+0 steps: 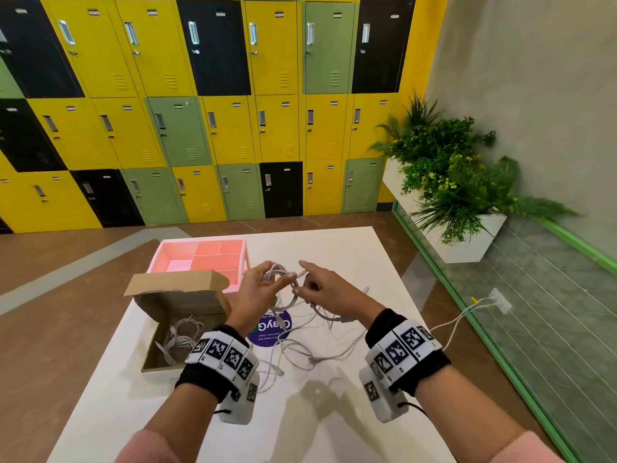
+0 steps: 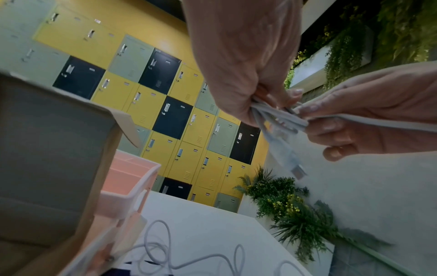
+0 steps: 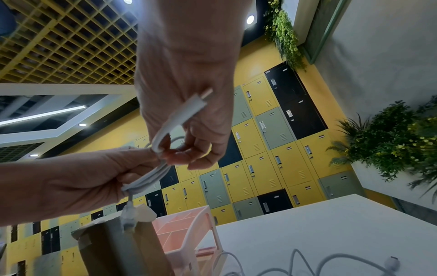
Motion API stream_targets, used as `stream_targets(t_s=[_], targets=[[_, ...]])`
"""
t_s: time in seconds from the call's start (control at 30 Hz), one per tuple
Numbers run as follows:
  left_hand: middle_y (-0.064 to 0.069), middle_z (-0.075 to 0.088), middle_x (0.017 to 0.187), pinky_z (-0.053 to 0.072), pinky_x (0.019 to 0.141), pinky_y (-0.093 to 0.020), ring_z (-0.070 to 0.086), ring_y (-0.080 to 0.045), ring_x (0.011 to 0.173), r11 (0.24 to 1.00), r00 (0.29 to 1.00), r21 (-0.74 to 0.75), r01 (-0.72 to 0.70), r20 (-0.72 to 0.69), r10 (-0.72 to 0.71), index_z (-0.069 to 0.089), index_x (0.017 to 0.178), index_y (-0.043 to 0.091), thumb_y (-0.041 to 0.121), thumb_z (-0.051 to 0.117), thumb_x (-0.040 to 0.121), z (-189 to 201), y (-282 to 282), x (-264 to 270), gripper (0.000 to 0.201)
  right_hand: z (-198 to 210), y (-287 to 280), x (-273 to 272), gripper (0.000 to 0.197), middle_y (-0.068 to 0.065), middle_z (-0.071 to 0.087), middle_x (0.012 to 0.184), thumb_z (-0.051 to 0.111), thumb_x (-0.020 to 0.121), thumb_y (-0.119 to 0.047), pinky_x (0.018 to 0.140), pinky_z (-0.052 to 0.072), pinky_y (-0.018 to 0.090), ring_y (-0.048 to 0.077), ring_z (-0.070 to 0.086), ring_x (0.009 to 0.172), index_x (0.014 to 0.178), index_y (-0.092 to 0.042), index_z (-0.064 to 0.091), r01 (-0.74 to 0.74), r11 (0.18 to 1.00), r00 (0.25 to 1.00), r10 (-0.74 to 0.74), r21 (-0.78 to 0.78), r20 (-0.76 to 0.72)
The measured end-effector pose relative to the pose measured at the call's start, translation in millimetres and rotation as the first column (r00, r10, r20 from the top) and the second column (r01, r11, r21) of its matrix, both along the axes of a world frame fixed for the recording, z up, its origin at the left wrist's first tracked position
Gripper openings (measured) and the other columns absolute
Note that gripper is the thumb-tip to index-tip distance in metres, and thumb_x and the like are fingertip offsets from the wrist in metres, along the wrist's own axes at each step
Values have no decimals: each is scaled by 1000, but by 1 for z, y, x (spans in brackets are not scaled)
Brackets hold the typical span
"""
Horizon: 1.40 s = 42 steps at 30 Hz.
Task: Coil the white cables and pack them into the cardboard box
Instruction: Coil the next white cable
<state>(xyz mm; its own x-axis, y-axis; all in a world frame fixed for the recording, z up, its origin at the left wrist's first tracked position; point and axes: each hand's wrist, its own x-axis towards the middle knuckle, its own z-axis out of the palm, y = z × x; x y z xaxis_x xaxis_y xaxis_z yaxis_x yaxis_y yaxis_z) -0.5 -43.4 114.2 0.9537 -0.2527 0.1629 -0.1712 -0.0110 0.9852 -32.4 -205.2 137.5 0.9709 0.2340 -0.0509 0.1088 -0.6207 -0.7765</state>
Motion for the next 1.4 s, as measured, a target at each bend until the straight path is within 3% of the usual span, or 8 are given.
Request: stream_targets(t_s=[0.13,0.33,0.5,0.67,0.8,1.0,1.13,1.4], targets=[[4,47,54,27,42,-24,34,-9,45,995,995,-25,-98,20,99,61,79,3,24,70,84,-4,-3,5,23,-1,3,-1,85,10,65,81,59,93,-24,69,45,26,12,56,68,151,-10,0,62,992,998,-65,107,24],[9,44,52,28,41,-24,32,-7,43,961,965,-87,-263,-9,263,57,76,13,26,66,87,-3,0,9,19,1,4,-8,51,-2,57,68,62,91,-22,73,43,23,11,54,65,130,-6,32,-28,979,993,51,200,-109],[5,52,61,32,47,-27,40,-9,50,933,935,-82,-350,36,354,58,77,17,27,68,86,-7,4,14,17,11,0,-10,25,1,55,64,57,95,-17,59,37,18,11,50,60,113,-1,59,-187,979,974,195,77,-118],[-2,64,72,45,57,-34,55,-15,61,901,898,-9,-433,78,432,61,85,8,31,69,84,-6,8,16,24,17,-6,-12,9,3,60,79,56,95,-17,73,42,27,13,51,72,100,-11,60,-266,964,964,265,-20,-36],[-7,64,73,46,55,-37,53,-20,61,915,913,5,-404,70,403,63,89,6,37,69,80,-5,8,16,33,25,-13,-13,11,-4,57,74,54,96,-15,66,41,17,8,51,68,102,-7,58,-278,961,959,277,-6,-57],[-6,61,85,44,50,-22,51,-13,63,948,952,-82,-308,-26,306,49,107,12,33,65,87,-8,11,13,33,23,-18,-19,11,9,60,79,44,99,-5,63,53,20,11,66,68,91,-9,50,-173,957,966,211,233,-152],[-3,43,66,42,45,-19,42,-7,50,956,962,-112,-272,-66,266,40,100,13,33,40,101,-6,10,7,20,21,-21,-17,10,12,63,77,44,99,-5,67,56,23,17,68,71,92,-5,50,-67,955,985,110,290,-134],[-6,40,69,44,42,-14,43,-16,57,962,958,39,-270,-87,272,44,86,10,26,29,105,-2,6,8,29,19,-21,-10,17,10,62,72,47,96,0,63,57,22,15,67,64,82,-8,52,124,936,991,-100,331,-88]])
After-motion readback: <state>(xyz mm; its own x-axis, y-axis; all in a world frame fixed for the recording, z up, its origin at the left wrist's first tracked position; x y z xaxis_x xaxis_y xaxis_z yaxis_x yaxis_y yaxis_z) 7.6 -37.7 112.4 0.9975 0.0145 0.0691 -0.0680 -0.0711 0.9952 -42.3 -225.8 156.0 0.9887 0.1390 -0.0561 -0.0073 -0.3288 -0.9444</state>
